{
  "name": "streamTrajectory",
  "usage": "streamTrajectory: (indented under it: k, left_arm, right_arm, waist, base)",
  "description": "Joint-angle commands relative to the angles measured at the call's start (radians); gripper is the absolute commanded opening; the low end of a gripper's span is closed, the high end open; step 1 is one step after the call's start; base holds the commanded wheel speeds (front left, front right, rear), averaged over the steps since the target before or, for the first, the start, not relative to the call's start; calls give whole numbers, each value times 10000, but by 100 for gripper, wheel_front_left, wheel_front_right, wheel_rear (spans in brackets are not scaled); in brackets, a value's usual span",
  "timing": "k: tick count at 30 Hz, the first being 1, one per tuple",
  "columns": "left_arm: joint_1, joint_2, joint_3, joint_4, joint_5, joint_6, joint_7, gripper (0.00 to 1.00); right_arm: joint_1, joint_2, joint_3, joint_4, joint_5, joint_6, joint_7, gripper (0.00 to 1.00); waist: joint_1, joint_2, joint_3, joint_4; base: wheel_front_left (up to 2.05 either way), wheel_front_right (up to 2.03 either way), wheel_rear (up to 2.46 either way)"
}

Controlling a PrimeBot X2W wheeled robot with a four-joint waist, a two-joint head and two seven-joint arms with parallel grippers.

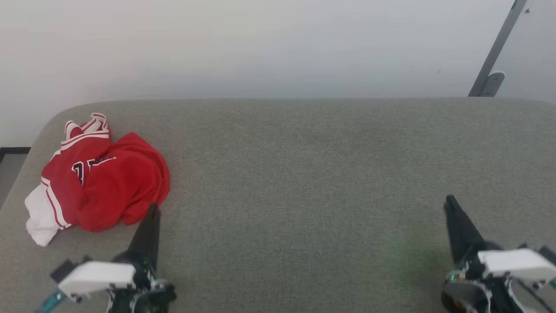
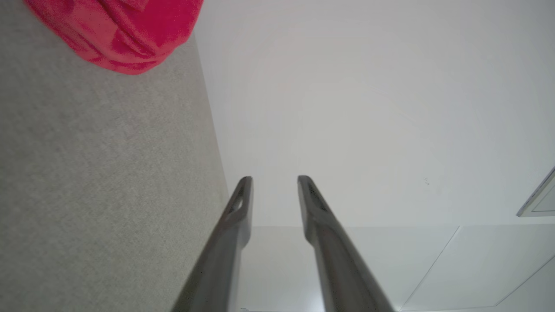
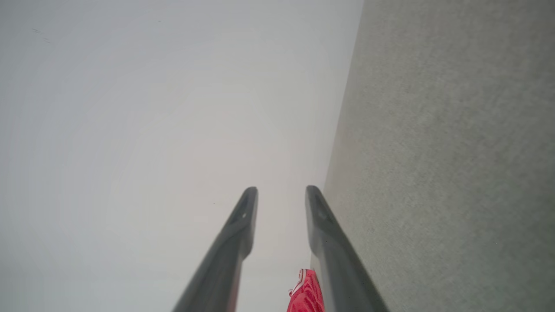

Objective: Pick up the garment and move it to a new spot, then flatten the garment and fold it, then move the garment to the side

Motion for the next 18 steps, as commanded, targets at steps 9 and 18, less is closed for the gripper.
streamTrajectory:
  k: [9, 18]
  left_arm:
    - [227, -11, -194, -217, -59, 152, -282, 100]
    - [371, 169, -428, -719, 441, 586, -734, 100]
  right_arm:
    - [134, 11, 280, -47, -228, 0, -299, 100]
    - [38, -142, 680, -108, -1102, 0, -735, 100]
  waist:
    - [0, 0, -3, -1]
    - [0, 0, -14, -1]
  base:
    - [0, 0, 0]
    - [0, 0, 0]
